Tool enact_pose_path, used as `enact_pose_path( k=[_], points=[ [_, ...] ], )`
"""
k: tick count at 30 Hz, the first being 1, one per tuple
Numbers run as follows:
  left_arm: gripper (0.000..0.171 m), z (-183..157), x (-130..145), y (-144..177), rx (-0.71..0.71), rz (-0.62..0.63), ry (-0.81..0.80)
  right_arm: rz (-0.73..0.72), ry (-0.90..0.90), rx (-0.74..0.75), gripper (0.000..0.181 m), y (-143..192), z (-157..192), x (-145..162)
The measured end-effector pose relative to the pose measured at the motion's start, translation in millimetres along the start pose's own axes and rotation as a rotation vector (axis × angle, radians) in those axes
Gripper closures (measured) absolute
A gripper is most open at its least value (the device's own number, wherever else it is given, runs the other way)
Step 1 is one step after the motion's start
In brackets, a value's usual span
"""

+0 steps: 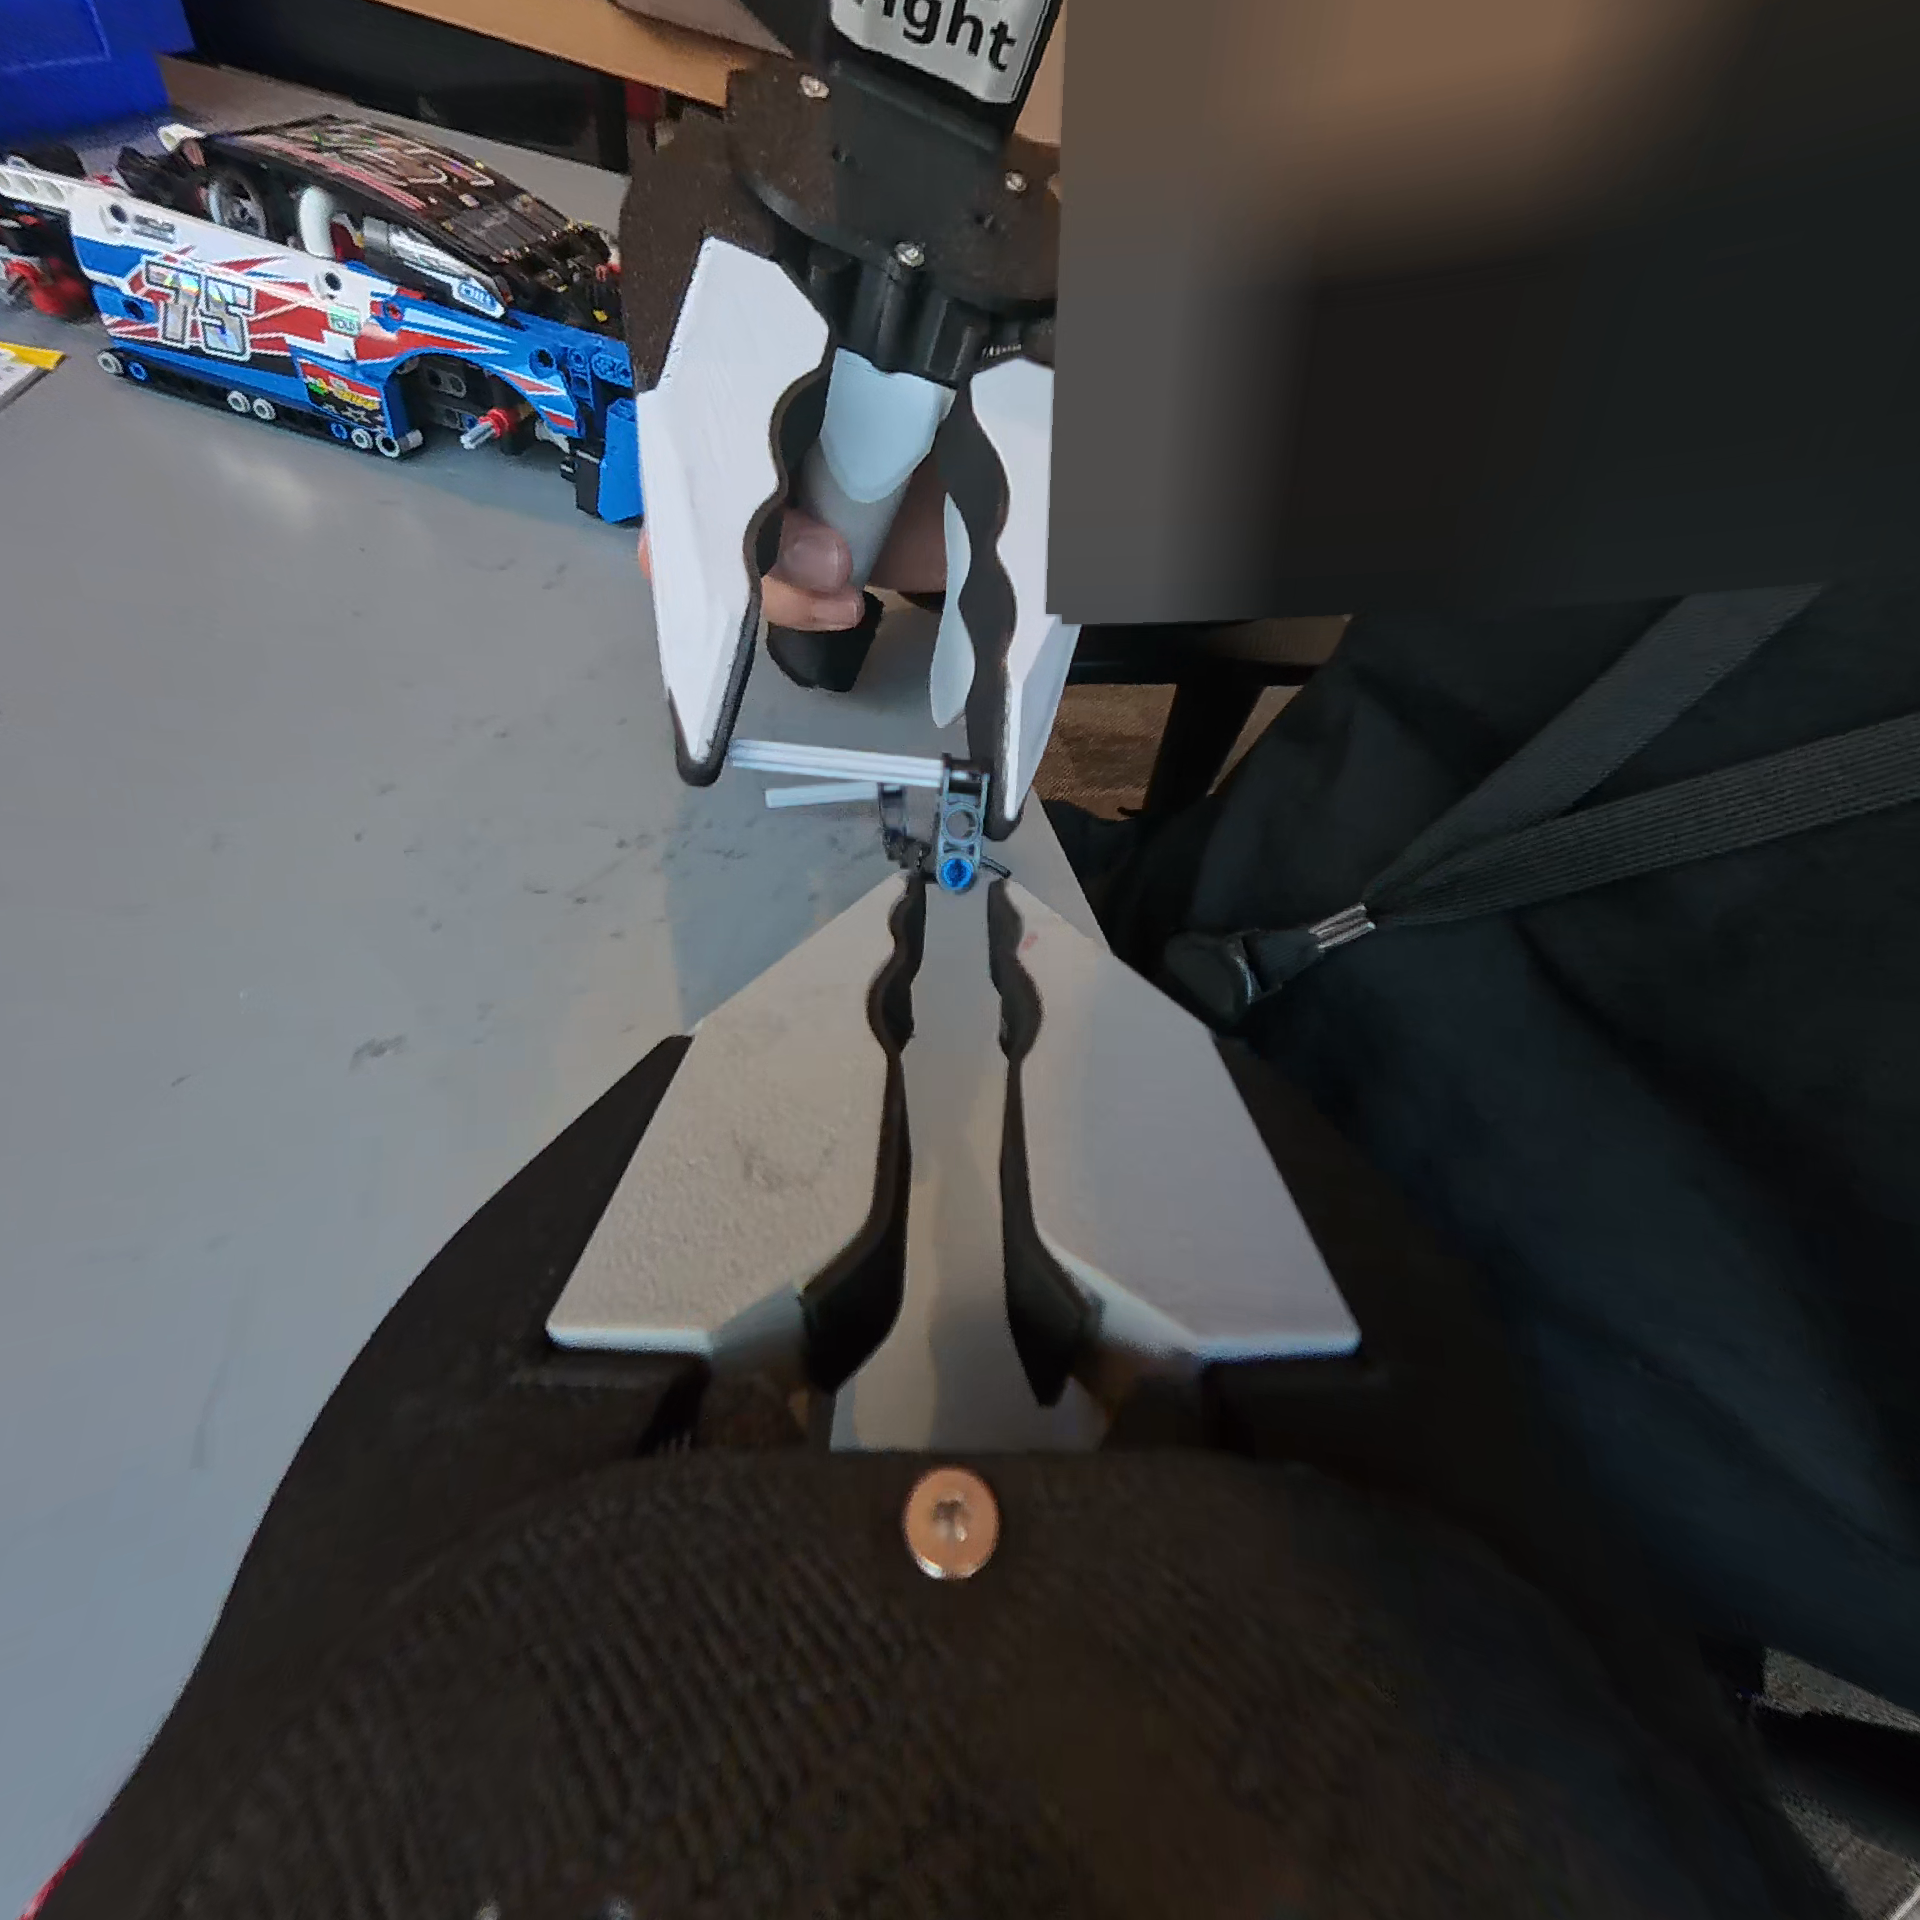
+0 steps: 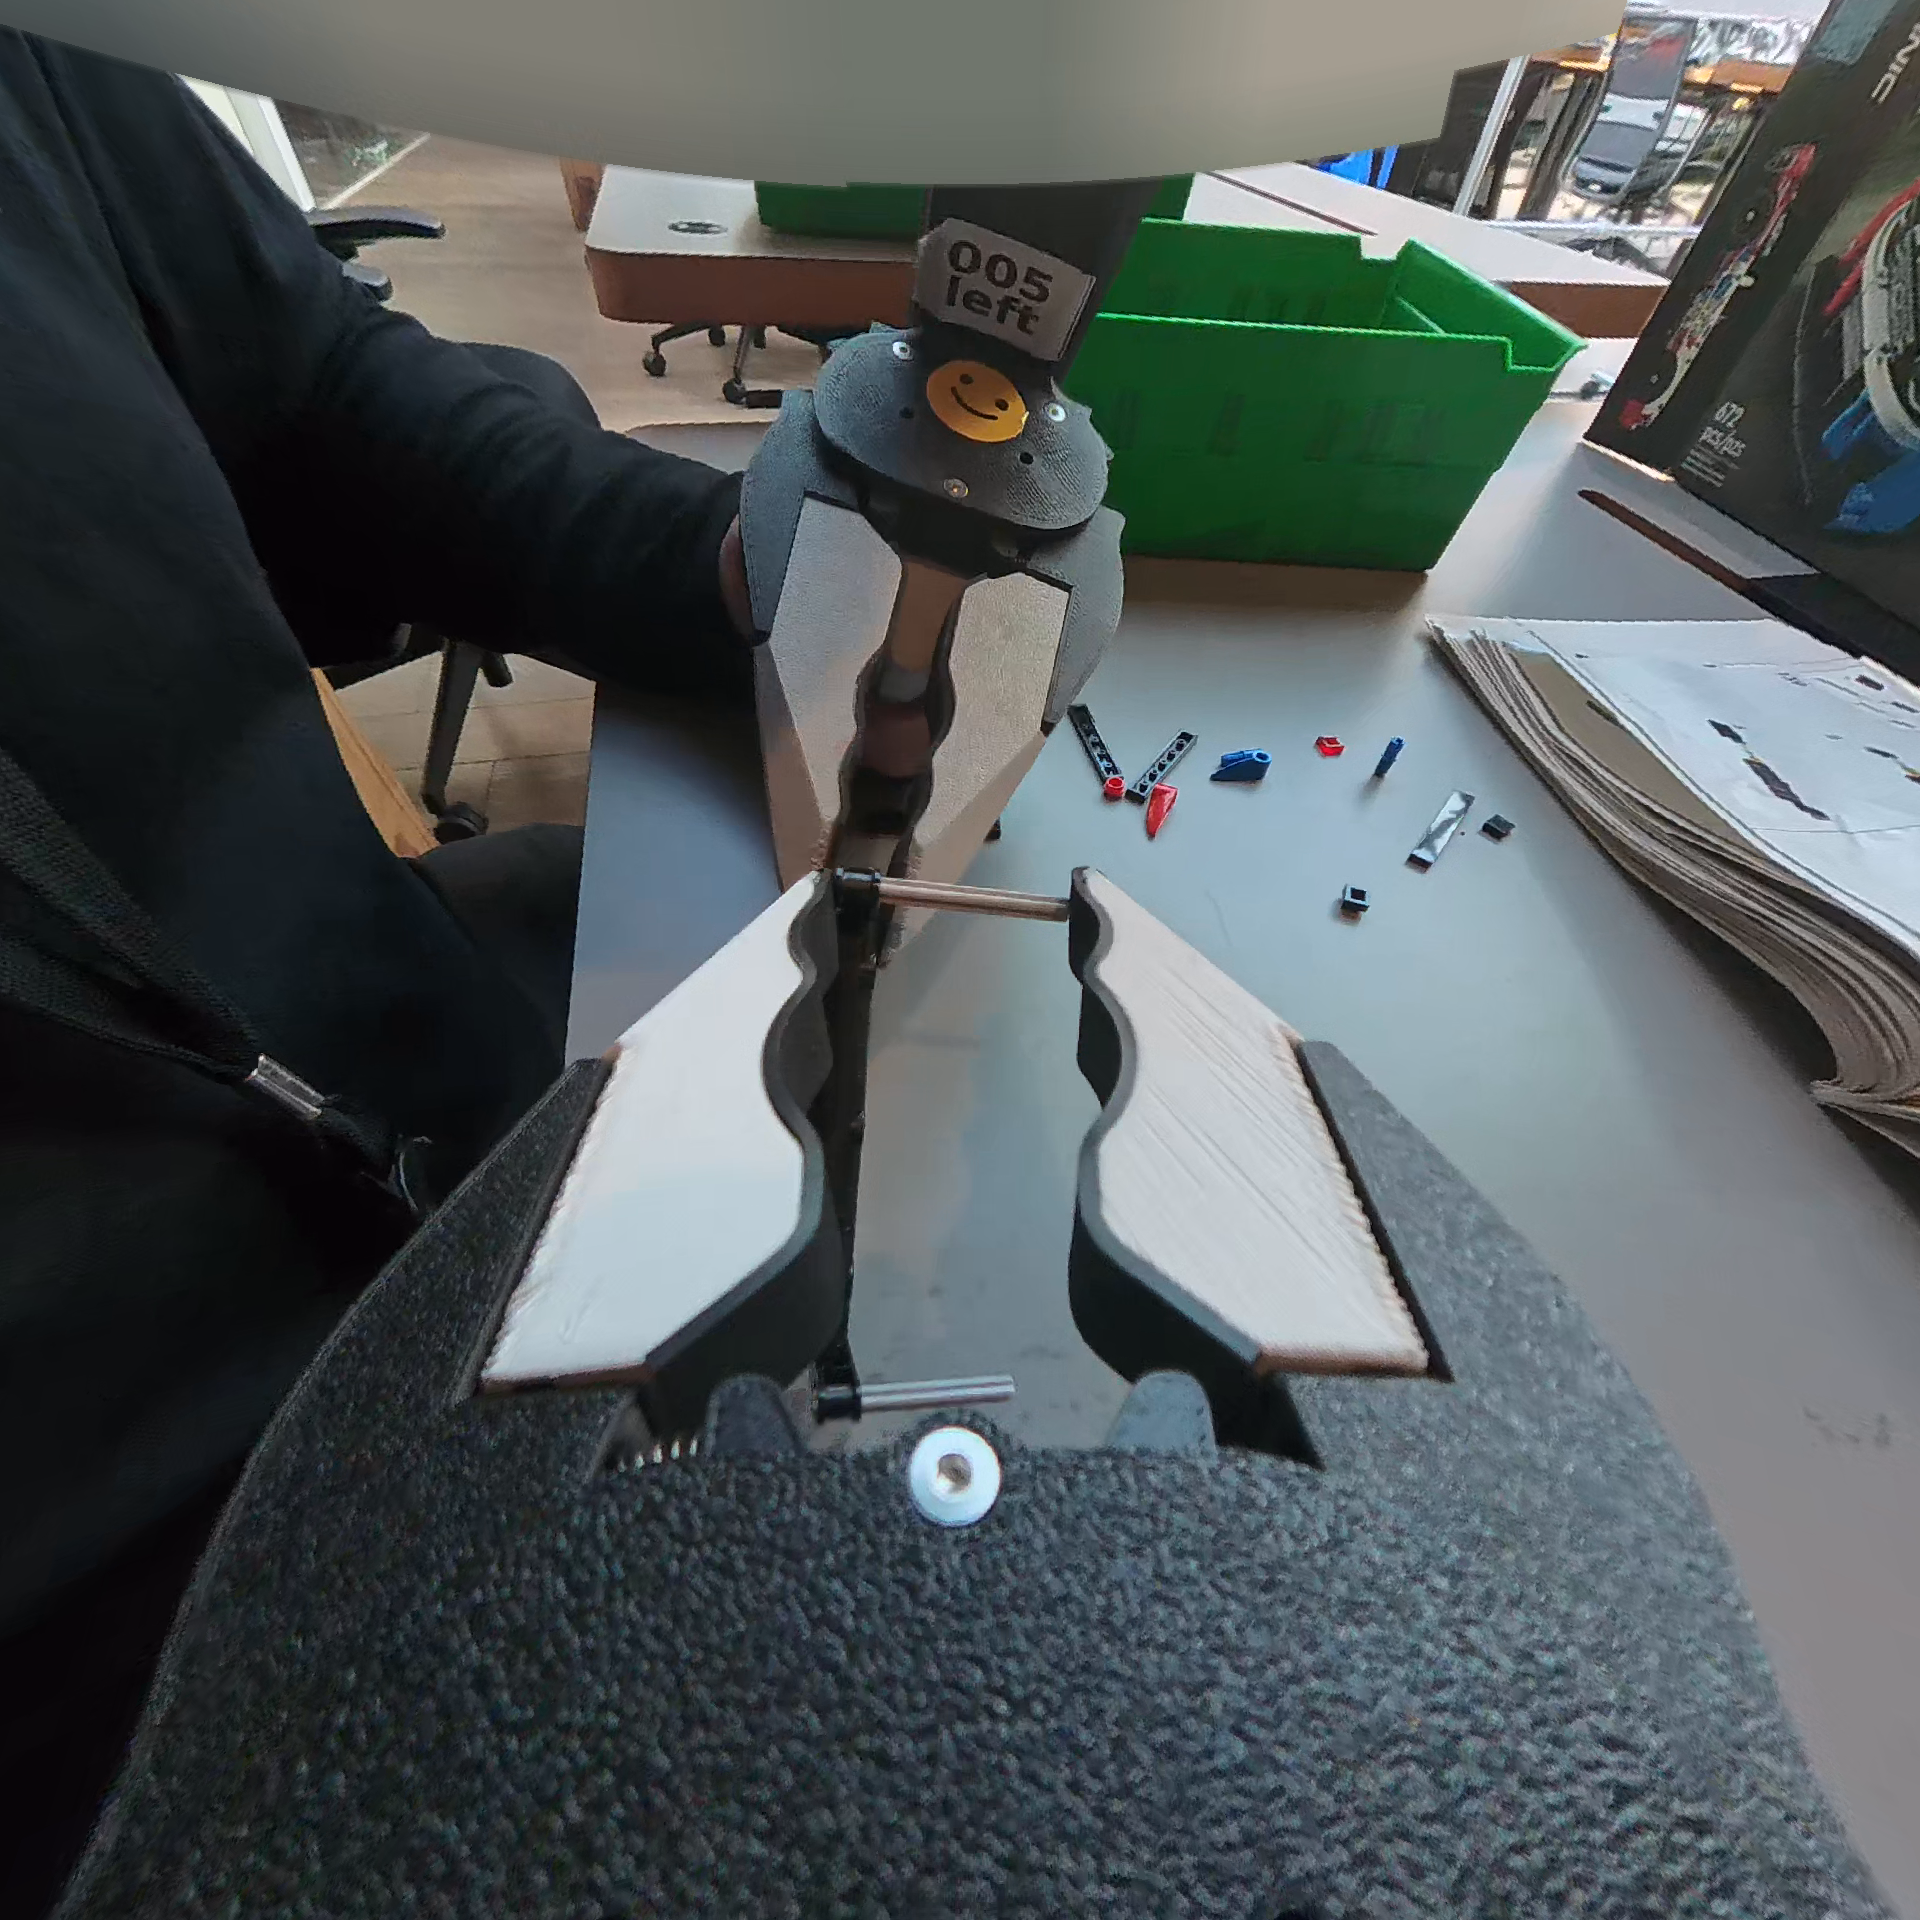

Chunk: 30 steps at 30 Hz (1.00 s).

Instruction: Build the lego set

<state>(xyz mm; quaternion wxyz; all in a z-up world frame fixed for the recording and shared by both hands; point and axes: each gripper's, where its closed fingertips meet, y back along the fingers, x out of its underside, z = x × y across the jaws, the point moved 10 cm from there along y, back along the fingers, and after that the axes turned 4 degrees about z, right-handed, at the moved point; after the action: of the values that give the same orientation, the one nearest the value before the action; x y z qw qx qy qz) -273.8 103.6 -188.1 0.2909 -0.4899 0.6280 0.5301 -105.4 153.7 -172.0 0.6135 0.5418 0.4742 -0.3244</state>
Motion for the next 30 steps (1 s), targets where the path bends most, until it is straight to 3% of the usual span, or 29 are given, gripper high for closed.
enact_pose_path(
  k=[15,30],
  points=[
    [0.165,2.2,-1.3,3.8,0.073,-0.059,0.054,-0.032,0.014,-0.056,0.138,2.1,-2.5,-0.2],
    [0.165,1.9,-1.6,6.7,0.053,-0.075,0.065,-0.026,0.028,-0.06,0.138,-0.4,-6.9,-3.0]
  ],
)
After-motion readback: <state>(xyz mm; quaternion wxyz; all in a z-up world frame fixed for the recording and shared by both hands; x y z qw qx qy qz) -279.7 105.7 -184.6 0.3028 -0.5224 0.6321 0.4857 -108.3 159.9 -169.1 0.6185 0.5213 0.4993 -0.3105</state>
